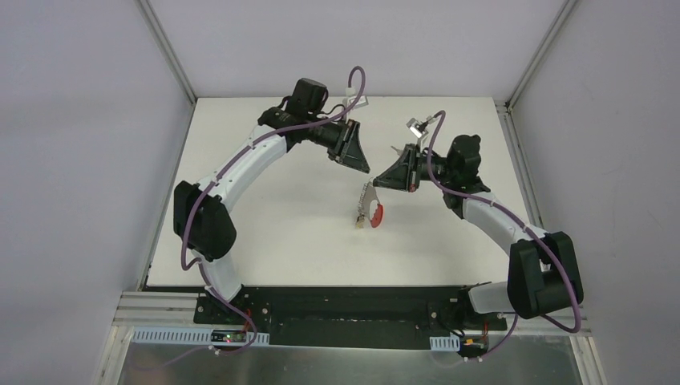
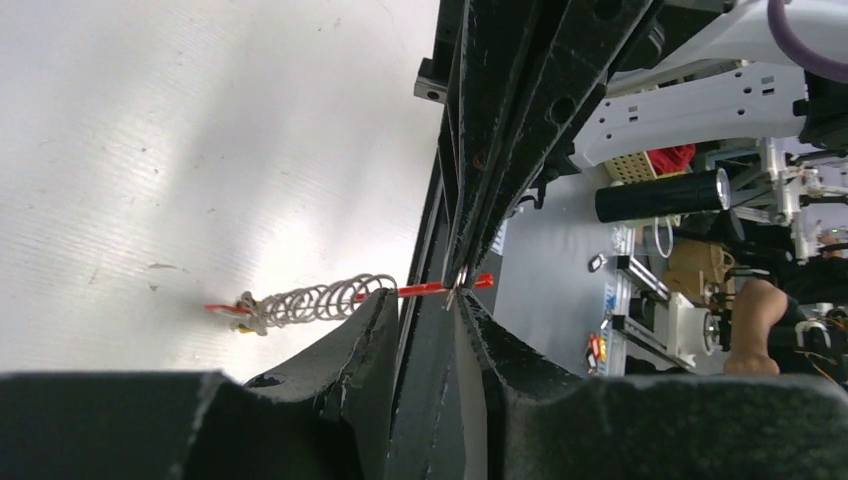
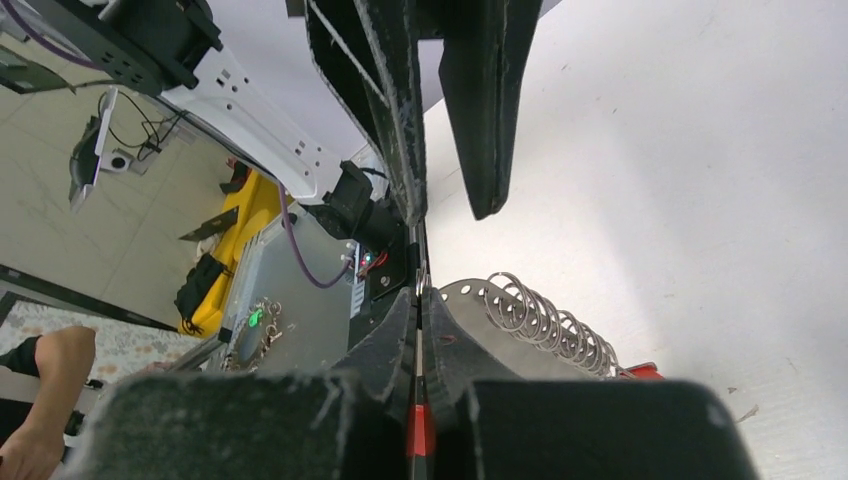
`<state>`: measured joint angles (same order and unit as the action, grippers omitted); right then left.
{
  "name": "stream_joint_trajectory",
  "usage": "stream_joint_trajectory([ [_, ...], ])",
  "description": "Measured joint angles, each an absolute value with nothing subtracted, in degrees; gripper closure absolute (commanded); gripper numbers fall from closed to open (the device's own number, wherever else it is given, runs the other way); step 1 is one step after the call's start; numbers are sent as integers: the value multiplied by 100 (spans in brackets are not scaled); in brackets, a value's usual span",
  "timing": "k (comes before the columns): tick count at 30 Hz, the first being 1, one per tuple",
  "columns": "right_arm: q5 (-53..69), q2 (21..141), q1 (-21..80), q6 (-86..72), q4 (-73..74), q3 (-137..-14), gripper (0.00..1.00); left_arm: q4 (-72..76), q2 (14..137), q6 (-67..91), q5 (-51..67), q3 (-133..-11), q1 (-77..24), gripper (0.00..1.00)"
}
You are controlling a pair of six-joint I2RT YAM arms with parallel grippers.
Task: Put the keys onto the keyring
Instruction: Adjust the keyring at the center of the board.
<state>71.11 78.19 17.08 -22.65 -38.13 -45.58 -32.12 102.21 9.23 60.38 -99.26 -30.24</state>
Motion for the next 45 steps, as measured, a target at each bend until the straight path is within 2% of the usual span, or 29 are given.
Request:
stream_joint_trajectory([
  [13,6672,7924,1354,-3903,-5706,-4158,100,-176,10068,3131,6309,-8346,-3026,67],
  [21,6479,7957,1236,-4274,-6036,-4060,100,1507,10068,4381,6396,-8106,-2989,67],
  [36,6324,7959,1085,-4466,-6132,-4034,100,2165,10068,4873,6420,-7837,-2991,66],
  [45,6239,7972,1068,-4506,-6152,-3977,100,2445,10068,5107,6429,-7795,-3022,70],
])
